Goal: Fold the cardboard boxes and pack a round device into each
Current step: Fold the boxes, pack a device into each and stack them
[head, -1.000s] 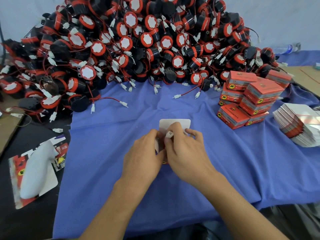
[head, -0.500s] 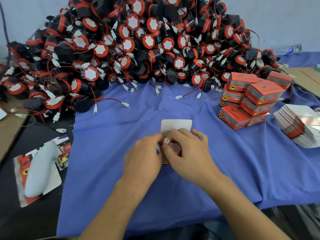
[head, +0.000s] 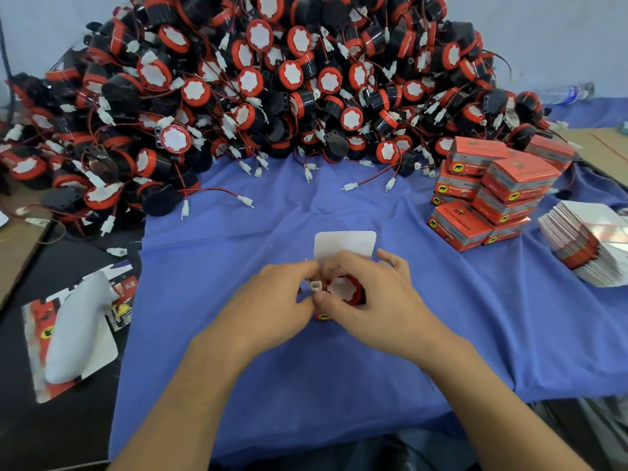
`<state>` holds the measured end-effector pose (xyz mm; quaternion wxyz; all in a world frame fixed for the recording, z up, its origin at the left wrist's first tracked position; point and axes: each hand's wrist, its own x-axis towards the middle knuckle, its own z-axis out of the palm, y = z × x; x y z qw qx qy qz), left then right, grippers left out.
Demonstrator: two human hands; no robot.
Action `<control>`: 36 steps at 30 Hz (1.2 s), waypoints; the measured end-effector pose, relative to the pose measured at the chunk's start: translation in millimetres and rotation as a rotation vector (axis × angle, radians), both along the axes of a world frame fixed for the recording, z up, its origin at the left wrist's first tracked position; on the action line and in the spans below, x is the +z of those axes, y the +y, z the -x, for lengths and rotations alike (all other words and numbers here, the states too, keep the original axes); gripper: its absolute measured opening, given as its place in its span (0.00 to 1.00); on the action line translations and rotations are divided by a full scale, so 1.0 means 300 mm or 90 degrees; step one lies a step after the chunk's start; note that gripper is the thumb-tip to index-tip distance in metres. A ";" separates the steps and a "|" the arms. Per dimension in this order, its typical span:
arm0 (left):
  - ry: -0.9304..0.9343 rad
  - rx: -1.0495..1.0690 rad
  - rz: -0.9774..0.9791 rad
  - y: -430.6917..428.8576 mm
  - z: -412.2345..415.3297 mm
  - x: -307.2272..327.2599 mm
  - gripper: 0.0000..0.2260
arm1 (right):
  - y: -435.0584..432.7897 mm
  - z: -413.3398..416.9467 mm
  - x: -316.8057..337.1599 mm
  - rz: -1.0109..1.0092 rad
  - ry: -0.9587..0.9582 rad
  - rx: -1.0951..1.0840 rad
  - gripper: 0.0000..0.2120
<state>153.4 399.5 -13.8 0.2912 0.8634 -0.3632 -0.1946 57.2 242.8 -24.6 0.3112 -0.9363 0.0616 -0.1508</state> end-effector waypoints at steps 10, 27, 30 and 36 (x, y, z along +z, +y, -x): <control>-0.033 0.032 -0.065 0.000 -0.005 0.008 0.14 | 0.025 0.006 0.010 0.022 -0.001 0.044 0.02; 0.149 0.024 0.182 0.035 -0.015 -0.077 0.21 | 0.026 -0.005 -0.040 0.132 0.046 -0.036 0.09; 0.177 0.003 0.218 0.041 -0.026 -0.093 0.18 | 0.027 0.001 -0.039 0.196 0.066 -0.027 0.11; 0.207 0.007 0.290 0.026 -0.035 -0.152 0.19 | 0.002 -0.010 0.006 0.130 0.150 0.031 0.17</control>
